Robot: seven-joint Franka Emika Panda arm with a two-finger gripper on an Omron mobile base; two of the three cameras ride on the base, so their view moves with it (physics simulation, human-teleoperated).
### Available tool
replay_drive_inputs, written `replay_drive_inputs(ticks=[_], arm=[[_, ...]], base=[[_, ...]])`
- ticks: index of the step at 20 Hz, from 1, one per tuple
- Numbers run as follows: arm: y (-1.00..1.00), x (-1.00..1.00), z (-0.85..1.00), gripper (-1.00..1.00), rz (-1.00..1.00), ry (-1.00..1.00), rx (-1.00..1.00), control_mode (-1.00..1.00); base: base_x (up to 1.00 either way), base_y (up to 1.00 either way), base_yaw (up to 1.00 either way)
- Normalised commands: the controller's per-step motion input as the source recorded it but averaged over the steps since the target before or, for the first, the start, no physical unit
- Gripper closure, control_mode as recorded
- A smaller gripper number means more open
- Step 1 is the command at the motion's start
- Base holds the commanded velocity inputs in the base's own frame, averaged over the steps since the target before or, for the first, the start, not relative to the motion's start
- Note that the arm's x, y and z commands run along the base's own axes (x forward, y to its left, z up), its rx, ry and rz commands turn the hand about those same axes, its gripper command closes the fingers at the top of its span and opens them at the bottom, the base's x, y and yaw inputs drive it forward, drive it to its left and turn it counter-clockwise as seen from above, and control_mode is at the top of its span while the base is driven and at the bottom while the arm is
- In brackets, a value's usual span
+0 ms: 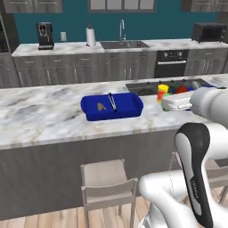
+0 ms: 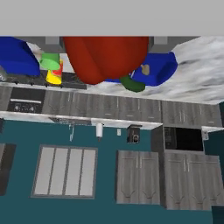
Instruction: Gather the garlic and bell pepper from the fridge and place them on a tray on the dining counter. Then gather the steaks from the fridge and place them on the other tray.
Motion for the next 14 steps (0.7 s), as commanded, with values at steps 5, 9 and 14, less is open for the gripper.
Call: replay_drive_inputs(ticks=[5, 9, 14], arm=[[0.0, 0.0, 0.0, 1.0, 0.0, 0.0, 0.0, 1.0], [0.0, 0.0, 0.0, 1.0, 0.0, 0.0, 0.0, 1.0], [0.0, 0.0, 0.0, 1.0, 0.0, 0.0, 0.0, 1.0]], base=[[0.79, 0.0, 0.25], [0.89, 0.0, 0.25], [0.94, 0.0, 0.28]])
